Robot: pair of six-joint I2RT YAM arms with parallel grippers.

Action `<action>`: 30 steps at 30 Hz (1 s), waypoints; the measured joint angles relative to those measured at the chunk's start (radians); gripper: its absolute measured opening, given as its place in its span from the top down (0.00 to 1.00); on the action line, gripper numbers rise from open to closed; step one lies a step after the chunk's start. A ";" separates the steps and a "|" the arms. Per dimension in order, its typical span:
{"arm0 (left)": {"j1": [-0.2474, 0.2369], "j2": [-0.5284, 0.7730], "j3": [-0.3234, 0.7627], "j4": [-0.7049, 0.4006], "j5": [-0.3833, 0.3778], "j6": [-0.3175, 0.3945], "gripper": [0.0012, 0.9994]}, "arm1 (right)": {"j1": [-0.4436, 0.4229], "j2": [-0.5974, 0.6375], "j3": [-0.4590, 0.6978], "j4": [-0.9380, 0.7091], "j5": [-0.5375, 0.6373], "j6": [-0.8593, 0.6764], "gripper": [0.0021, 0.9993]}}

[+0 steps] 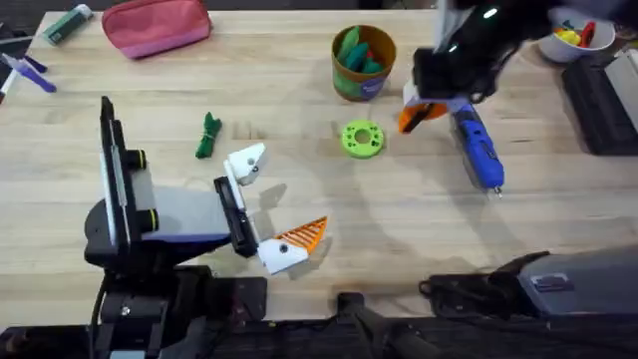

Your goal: Pick up the gripper from the table and insert it into the empty holder that is missing its gripper. Then pick up a screw, insert it into the mounting hole, and use the screwdriver to tighten it. Finally, clean up the table by picking up the vegetable and placing it into the bucket.

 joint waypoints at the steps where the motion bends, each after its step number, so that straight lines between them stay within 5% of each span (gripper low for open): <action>1: 0.000 0.000 0.000 0.000 0.000 0.000 0.01 | 0.000 -0.025 0.009 -0.009 0.002 -0.002 0.99; 15: 0.000 0.000 0.000 0.000 0.000 0.000 0.01 | 0.000 -0.289 0.010 0.098 -0.153 -0.011 0.99; 23: 0.000 0.000 0.000 0.000 0.000 0.000 0.01 | 0.000 -0.515 -0.263 0.445 -0.383 -0.022 0.99; 30: 0.000 0.000 0.000 0.000 0.000 0.000 0.01 | 0.000 -0.584 -0.587 0.840 -0.658 0.045 0.99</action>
